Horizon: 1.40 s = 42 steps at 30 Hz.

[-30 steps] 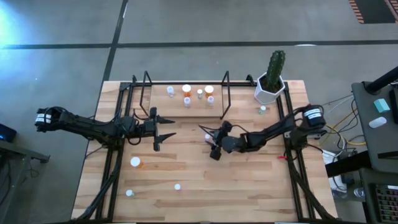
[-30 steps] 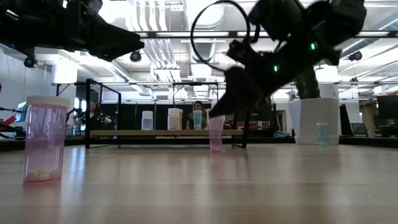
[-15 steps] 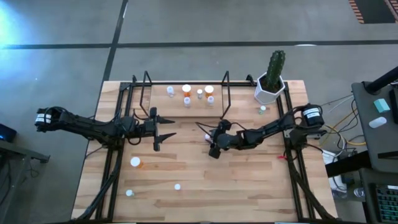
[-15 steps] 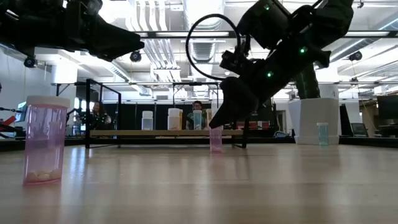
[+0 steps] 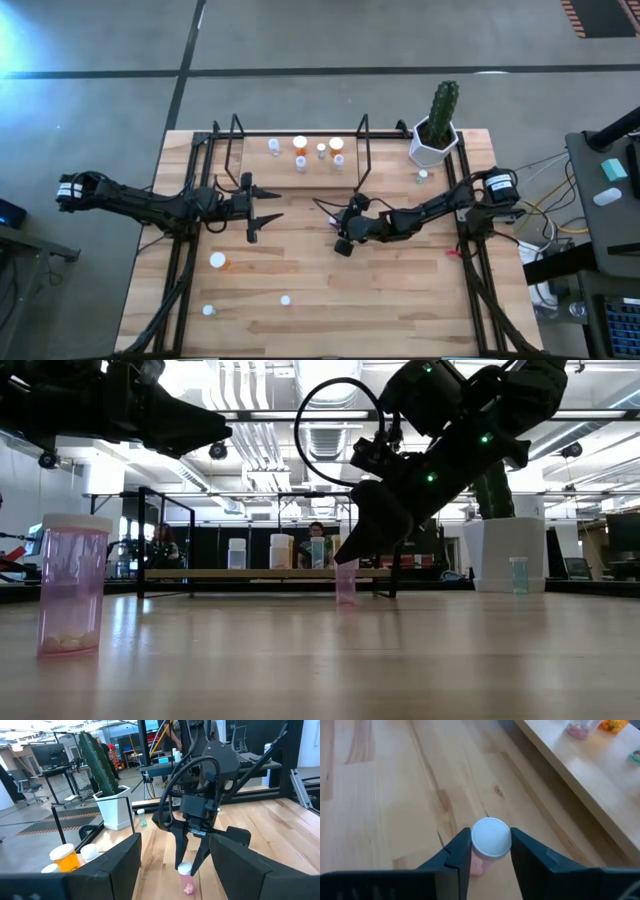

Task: Pick and place medicine bottles onto shelf by color
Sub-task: Put the middle pink pill bottle on the shelf

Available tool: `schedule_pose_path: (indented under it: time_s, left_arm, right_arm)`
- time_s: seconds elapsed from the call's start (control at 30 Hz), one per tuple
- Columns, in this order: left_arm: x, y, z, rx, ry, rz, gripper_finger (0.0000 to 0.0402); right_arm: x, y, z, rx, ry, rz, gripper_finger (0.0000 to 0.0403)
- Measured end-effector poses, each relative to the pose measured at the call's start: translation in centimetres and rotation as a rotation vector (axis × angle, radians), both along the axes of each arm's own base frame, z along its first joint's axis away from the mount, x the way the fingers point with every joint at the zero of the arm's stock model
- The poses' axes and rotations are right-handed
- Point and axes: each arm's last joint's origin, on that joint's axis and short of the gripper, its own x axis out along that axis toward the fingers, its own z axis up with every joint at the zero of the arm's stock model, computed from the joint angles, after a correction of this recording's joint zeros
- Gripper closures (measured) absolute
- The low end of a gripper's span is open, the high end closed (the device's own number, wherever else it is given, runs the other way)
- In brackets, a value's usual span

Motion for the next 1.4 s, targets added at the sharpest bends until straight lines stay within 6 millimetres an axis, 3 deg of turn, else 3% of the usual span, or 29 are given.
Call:
schedule_pose_path:
  time_s: [0.13, 0.27, 0.43, 0.57, 0.73, 0.87, 0.97, 1.4]
  left_arm:
    - [0.0, 0.0, 0.0, 0.0, 0.0, 0.0, 0.0183]
    - [0.0, 0.0, 0.0, 0.0, 0.0, 0.0, 0.0183]
    - [0.0, 0.0, 0.0, 0.0, -0.001, 0.0, 0.0183]
    - [0.0, 0.0, 0.0, 0.0, -0.001, 0.0, 0.0183]
    - [0.0, 0.0, 0.0, 0.0, 0.0, 0.0, 0.0183]
    - [0.0, 0.0, 0.0, 0.0, 0.001, -0.001, 0.0183]
    - [0.0, 0.0, 0.0, 0.0, 0.001, 0.0, 0.0183]
    - [0.0, 0.0, 0.0, 0.001, 0.001, 0.0, 0.0183]
  right_arm:
    - [0.0, 0.0, 0.6, 0.001, -0.026, 0.001, 0.0305]
    - [0.3, -0.2, 2.3, -0.001, -0.096, -0.002, 0.0291]
    - [2.6, -1.2, 5.4, -0.036, -0.157, -0.024, 0.029]
    - [4.6, -3.3, 7.4, -0.106, -0.13, -0.134, 0.0294]
    - [6.2, -7.8, 8.8, -0.1, -0.122, -0.263, 0.0289]
    - [6.7, -11.4, 8.0, -0.049, -0.091, -0.334, 0.0289]
    - [6.9, -13.1, 7.2, -0.01, -0.076, -0.353, 0.029]
    - [7.0, -15.8, 5.9, 0.0, -0.048, -0.405, 0.0287]
